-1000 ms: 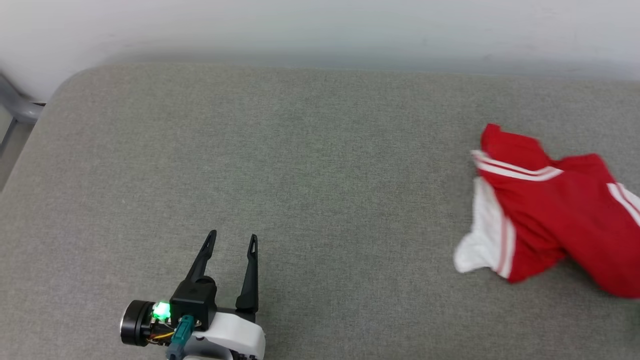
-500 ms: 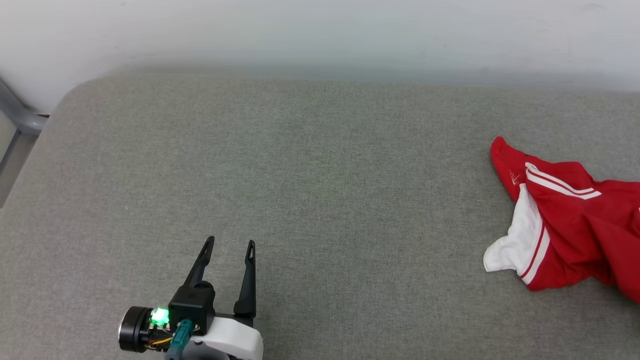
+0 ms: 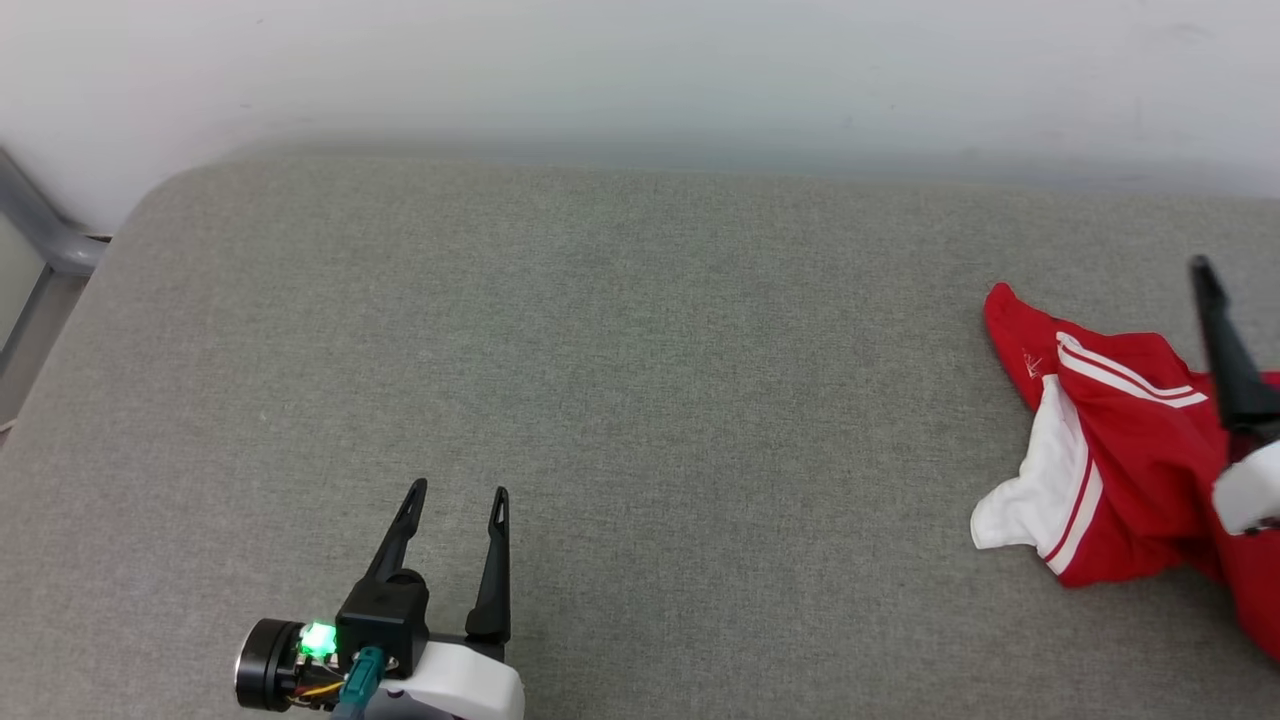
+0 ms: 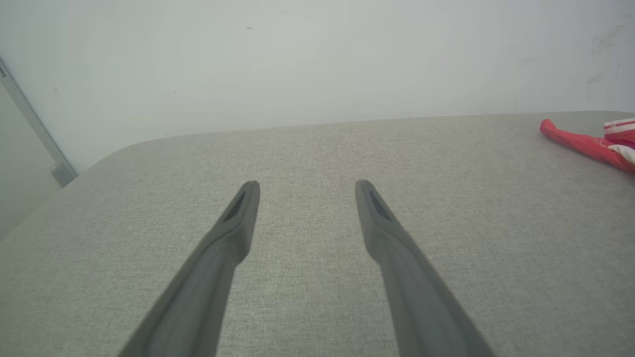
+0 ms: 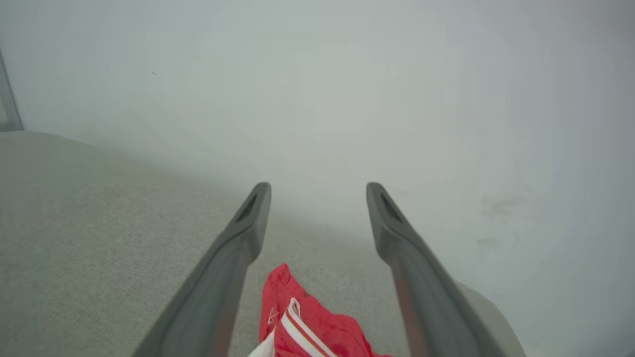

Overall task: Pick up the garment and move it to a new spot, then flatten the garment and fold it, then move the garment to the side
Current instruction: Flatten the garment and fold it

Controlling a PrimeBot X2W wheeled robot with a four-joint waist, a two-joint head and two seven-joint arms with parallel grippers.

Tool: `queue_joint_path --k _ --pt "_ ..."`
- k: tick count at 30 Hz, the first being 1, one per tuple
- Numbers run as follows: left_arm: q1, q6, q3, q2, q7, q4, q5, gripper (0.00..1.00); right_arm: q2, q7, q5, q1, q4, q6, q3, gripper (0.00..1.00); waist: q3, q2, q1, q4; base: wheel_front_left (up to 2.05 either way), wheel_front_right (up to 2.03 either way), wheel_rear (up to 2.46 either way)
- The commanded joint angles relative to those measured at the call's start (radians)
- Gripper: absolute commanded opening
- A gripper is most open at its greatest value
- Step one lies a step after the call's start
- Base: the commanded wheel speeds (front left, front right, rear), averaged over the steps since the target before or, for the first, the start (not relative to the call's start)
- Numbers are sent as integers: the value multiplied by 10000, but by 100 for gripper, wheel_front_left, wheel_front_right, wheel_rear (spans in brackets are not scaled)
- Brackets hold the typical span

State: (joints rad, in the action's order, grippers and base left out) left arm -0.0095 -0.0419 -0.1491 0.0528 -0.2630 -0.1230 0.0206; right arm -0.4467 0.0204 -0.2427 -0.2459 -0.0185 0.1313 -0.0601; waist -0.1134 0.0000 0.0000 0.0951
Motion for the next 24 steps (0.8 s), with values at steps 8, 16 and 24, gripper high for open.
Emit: queue_joint_path --k 8,16,24 --pt "-27 17 -28 4 -27 51 -51 100 -1380 2749 -1138 -291 -1420 -10 2606 100 -98 0 0 97 0 0 0" --pt "-180 -24 -84 -9 -27 108 26 100 -2813 6055 -2880 -376 -1275 -12 4369 100 -320 0 0 154 0 0 0" --pt "-444 -35 -224 -21 -27 160 90 100 -2746 6873 -3334 -816 2 -12 5360 100 -809 0 0 311 0 0 0"
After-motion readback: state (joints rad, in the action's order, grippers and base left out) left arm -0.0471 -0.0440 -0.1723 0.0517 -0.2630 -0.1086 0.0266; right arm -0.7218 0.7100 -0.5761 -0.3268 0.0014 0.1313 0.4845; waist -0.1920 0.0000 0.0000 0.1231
